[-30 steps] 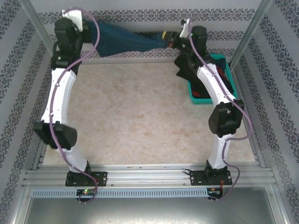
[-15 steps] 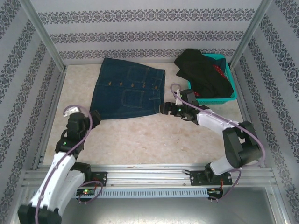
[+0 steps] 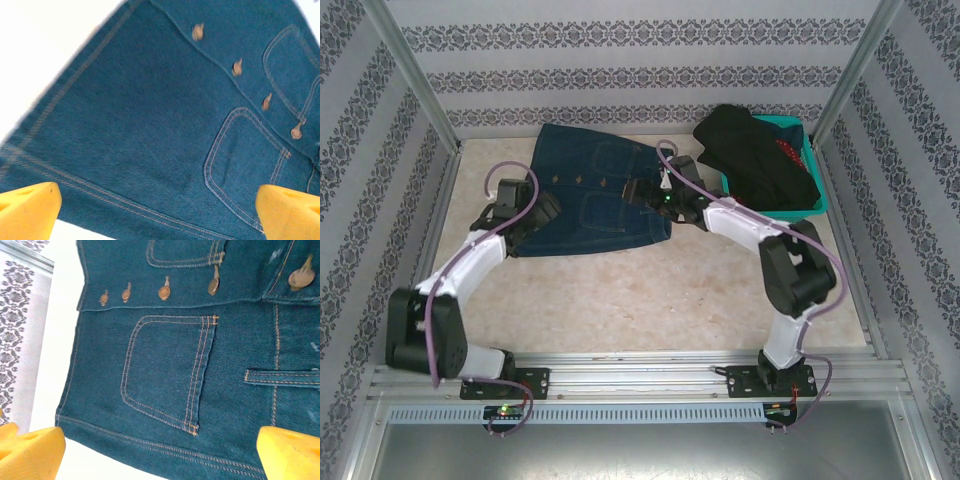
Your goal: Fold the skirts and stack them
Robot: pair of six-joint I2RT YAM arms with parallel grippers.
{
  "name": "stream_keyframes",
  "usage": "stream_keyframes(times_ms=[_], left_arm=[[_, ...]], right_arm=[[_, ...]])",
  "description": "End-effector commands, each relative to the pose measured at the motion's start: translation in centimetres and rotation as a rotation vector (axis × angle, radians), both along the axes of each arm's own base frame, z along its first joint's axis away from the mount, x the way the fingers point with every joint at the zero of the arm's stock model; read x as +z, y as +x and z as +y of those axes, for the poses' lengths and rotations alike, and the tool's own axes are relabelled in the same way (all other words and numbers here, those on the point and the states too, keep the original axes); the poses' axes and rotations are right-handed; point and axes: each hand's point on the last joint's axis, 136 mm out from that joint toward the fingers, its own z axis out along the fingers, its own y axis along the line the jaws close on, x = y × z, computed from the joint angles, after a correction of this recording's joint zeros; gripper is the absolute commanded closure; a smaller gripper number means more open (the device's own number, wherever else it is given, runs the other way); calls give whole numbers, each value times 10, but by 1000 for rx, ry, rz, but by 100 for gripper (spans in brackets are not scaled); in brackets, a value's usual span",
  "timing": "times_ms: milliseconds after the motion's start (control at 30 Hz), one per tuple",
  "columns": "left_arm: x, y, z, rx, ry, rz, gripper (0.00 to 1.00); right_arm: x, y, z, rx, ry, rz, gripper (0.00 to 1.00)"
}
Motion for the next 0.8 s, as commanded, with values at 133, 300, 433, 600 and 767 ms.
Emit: stream_keyframes(times_ms=[133, 300, 433, 600, 767], left_arm=[[-61, 27, -20, -23, -164, 128, 0], [-105, -19, -20, 24, -186, 262, 0], [-98, -52, -31, 1, -220, 283, 0], [-22, -71, 0, 20, -40, 153, 0], [-2, -86, 44, 88, 70, 181, 0]], right_arm=[[-51, -9, 8, -33, 35, 218, 2], [-83, -44, -19, -81, -11, 313, 2], [-82, -72, -48, -70, -36, 313, 2], [-56, -83, -79, 23, -99, 182, 5], [-53, -80, -78, 115, -116, 118, 28]])
